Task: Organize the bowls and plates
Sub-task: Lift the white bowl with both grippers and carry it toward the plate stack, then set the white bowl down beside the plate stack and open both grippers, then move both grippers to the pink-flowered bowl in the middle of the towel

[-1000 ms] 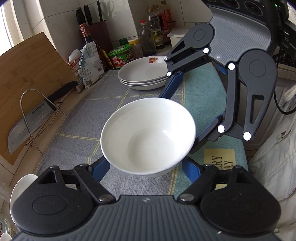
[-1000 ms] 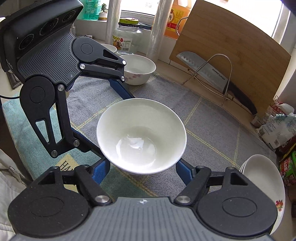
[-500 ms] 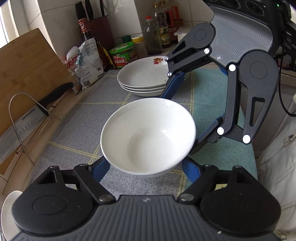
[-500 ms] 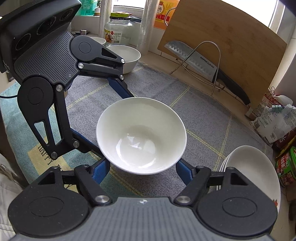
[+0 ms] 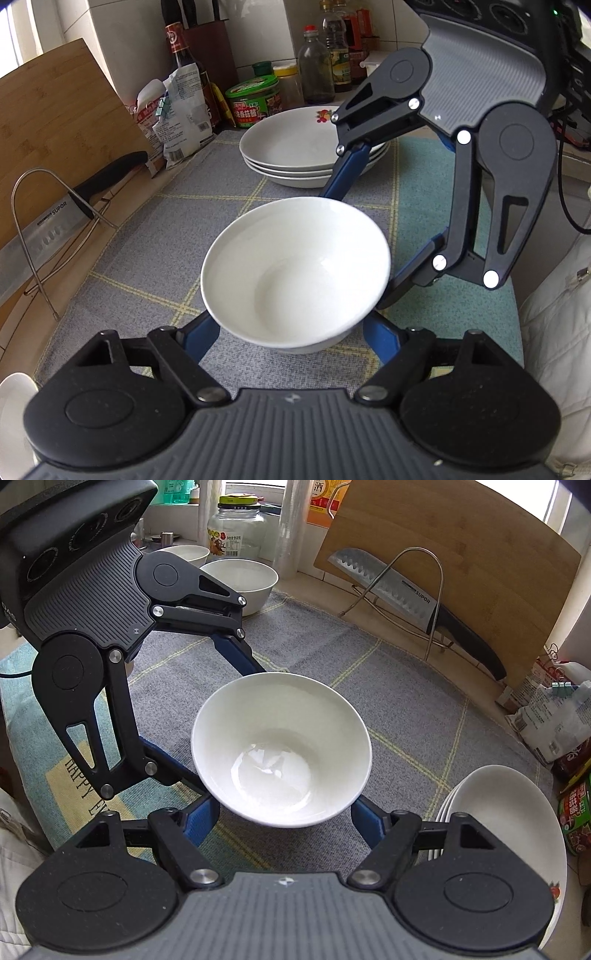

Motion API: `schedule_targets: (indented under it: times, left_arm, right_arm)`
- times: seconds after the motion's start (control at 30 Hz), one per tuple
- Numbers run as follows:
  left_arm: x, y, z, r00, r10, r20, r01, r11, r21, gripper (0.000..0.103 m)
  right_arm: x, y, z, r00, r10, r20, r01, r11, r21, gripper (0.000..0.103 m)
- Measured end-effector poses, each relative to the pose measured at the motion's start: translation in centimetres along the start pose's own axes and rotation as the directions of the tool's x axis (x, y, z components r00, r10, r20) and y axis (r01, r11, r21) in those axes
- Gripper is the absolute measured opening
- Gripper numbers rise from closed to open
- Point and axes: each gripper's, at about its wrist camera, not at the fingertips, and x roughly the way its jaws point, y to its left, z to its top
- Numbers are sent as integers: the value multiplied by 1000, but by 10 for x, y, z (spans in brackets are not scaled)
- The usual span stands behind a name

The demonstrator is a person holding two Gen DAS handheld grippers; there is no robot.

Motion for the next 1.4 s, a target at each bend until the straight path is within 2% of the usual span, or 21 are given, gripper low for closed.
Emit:
schedule_targets:
  times: [0.07,0.13,0.27,0.37,0.43,0.5,0.63,0.73,0.87,1.0,1.17,1.23,1.4]
  left_arm:
    - [1,0,-2,1000,-9,-5,9,1000,-23,87]
    - [-2,0,-4,1000,-3,-3,3,999,-37,91]
    - [-17,0,-9,1000,5,0,-5,996,-87,92]
    - [-28,-1,-14,992,99,-74,-109,984,-142,94]
    - [-37,1,-21,972,192,-132,-217,954,-208,93]
    - [-52,5,-31,956,260,-138,-291,905,-309,93]
    - [-83,15,-53,941,316,-122,-332,792,-512,94]
    - [-100,24,-69,916,375,-145,-388,728,-565,94]
    - [-115,33,-82,877,443,-188,-468,693,-549,94]
    - [-129,43,-90,859,459,-227,-500,657,-564,94]
    - [-141,51,-95,837,474,-275,-532,584,-613,94]
    - [-144,56,-95,824,471,-316,-555,556,-619,94]
    - [-151,71,-92,840,433,-326,-538,586,-607,94]
  right_arm:
    - [2,0,-1,1000,-2,-2,2,1000,4,85]
    - [2,1,-1,1000,-16,4,16,1000,3,97]
    - [-8,-2,-3,1000,-21,11,21,999,32,98]
    - [-19,-4,-2,998,-59,22,57,995,80,99]
    - [-28,-5,1,994,-99,39,93,986,138,102]
    - [-35,-3,4,988,-136,72,118,969,218,103]
    - [-39,2,12,979,-167,118,110,918,381,103]
    - [-34,16,23,970,-202,134,130,900,416,103]
    - [-19,35,43,956,-272,105,203,881,428,103]
    - [-12,50,63,957,-261,129,183,883,432,103]
    - [-1,58,82,963,-195,188,111,917,383,103]
    - [7,59,87,965,-172,200,91,928,361,103]
    - [22,73,99,965,-155,213,81,943,322,103]
